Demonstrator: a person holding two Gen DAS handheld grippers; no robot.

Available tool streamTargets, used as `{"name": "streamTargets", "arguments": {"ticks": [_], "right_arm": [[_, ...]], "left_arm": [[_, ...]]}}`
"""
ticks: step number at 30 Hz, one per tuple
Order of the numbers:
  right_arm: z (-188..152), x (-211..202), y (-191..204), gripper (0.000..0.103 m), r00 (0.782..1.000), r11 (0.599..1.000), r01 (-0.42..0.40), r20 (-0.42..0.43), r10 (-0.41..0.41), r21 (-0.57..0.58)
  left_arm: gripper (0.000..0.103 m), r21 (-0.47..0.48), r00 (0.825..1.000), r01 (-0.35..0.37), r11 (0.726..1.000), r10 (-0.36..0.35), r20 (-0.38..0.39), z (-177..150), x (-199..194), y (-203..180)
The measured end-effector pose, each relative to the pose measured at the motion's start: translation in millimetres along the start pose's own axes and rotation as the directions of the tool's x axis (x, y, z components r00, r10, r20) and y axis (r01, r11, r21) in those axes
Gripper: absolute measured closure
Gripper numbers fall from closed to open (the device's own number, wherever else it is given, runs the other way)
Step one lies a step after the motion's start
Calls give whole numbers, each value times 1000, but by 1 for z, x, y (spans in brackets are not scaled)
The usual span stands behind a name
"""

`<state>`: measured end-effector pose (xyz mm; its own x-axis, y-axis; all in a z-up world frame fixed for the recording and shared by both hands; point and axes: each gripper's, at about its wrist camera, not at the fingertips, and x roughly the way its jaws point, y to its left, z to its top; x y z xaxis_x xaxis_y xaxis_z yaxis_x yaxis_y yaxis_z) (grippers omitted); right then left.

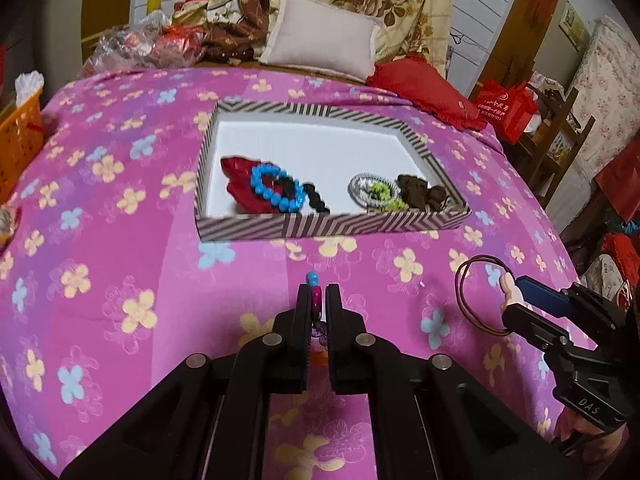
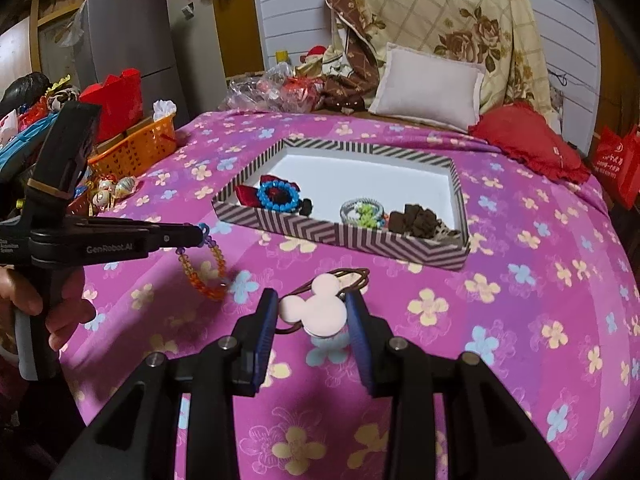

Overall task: Organize jewelry
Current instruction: 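Carry the orange bracelet and mouse-charm hair tie into the tray and release both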

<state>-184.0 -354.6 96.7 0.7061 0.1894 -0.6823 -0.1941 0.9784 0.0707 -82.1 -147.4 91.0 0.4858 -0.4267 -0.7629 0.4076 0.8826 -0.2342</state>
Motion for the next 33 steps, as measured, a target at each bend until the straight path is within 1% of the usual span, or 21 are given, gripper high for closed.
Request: {"name": "streamTargets", "arguments": {"ticks": [5,12,20,33], "right_arm": [[8,-4,-1,67,1000,1000,7,18,-7,2],[22,-3,-4,67,999,1000,18,32,-18,-4],[36,2,-5,67,999,1000,22,44,-21,-6],[51,18,-13,67,999,1000,23,40,-24,2]], "left_arm": [[96,14,999,-12,1000,11,37,15,-15,-4],[96,37,997,-32,999,29,72,35,-25,-11],[96,50,994,-63,997,59,89,55,-21,-15],[96,51,993,-81,995,77,89,67,-10,-13]]}}
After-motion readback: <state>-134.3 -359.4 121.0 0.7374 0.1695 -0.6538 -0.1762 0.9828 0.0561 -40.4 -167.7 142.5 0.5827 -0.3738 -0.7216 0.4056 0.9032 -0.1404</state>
